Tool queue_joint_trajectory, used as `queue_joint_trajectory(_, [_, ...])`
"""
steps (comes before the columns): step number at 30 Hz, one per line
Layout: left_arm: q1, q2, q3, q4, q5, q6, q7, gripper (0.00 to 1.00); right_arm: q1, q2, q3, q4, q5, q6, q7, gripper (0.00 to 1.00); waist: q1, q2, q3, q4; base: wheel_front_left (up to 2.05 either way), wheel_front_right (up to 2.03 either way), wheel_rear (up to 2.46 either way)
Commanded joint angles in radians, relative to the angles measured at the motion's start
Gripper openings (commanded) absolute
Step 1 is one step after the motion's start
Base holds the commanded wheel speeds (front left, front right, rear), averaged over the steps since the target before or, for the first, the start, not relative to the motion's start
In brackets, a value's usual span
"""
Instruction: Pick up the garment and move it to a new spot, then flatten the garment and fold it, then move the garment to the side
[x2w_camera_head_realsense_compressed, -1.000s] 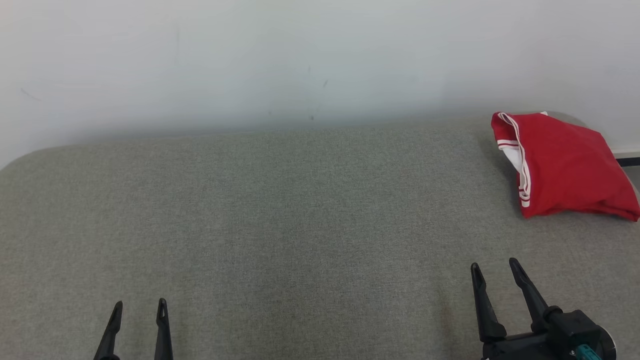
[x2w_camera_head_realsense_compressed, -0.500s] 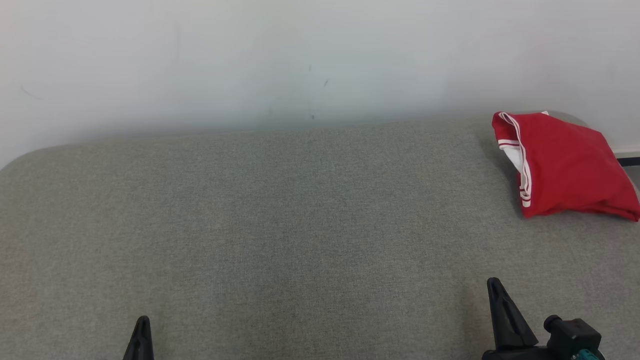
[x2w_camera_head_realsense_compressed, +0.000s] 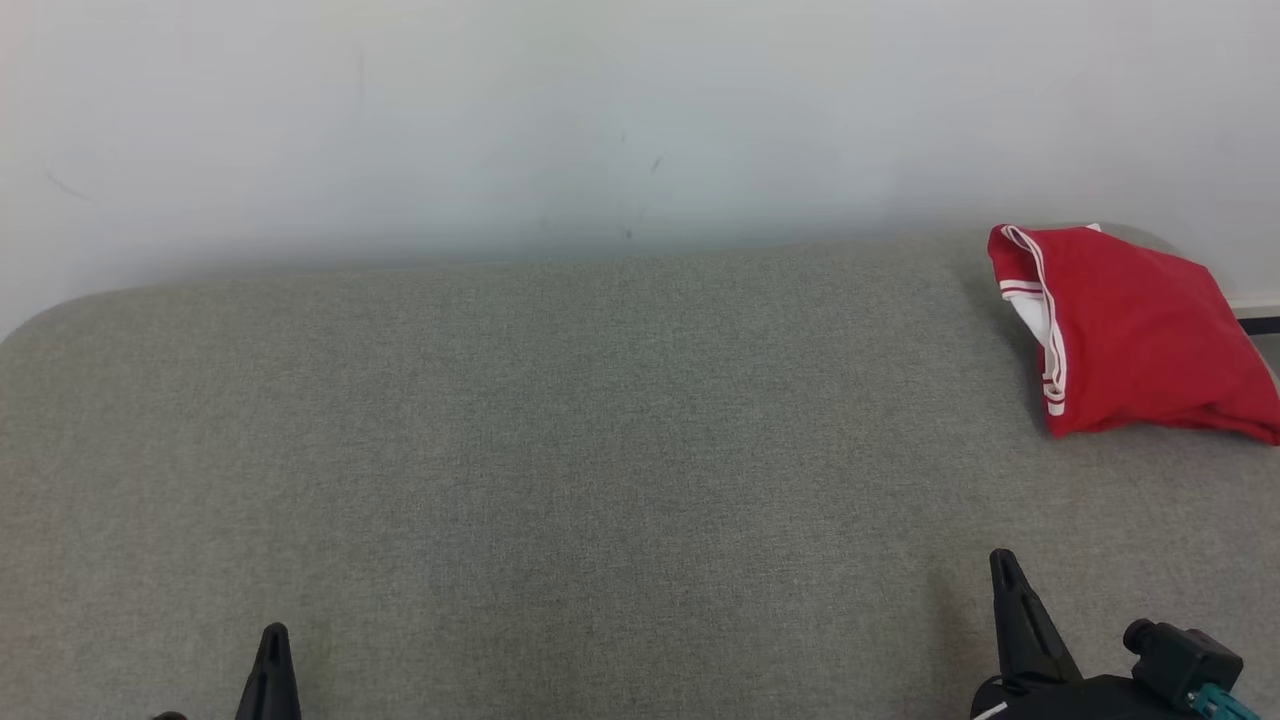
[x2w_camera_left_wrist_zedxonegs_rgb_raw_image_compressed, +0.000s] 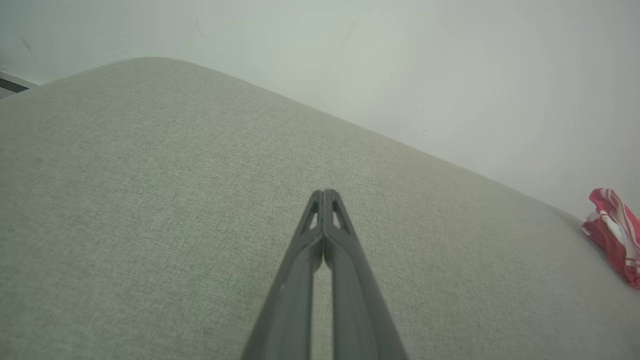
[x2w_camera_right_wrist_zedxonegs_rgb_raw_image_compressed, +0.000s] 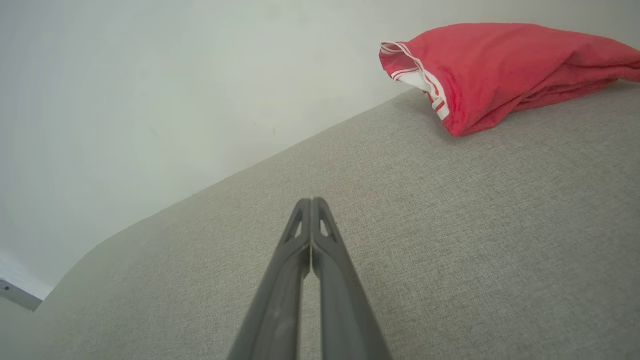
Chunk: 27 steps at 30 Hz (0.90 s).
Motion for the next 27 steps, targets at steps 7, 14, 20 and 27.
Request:
queue_joint_trajectory(7, [-0.040,0.002,0.006,-0.006,-0.136,-0.007,0.029,0.00,-0.034,0.007,-0.013,-0.008,0.127,0.000,0.030,0.00,-0.0001,0.0000,0.000,0.002,0.00,0.00,0.00])
queue_joint_trajectory(14, [-0.054,0.002,0.009,-0.001,-0.245,-0.009,0.055,0.00,-0.045,0.013,-0.021,-0.004,0.231,-0.001,0.056,0.00,-0.0001,0.0000,0.000,0.004,0.00,0.00,0.00])
queue_joint_trajectory(20, [-0.065,0.001,0.011,0.003,-0.333,-0.010,0.076,0.00,-0.053,0.018,-0.028,-0.001,0.314,-0.001,0.077,0.00,-0.0001,0.0000,0.000,0.006,0.00,0.00,0.00])
queue_joint_trajectory(27, [-0.076,0.000,0.014,0.008,-0.428,-0.013,0.099,0.00,-0.062,0.024,-0.035,0.003,0.405,-0.001,0.101,0.00,-0.0001,0.0000,-0.001,0.008,0.00,0.00,0.00])
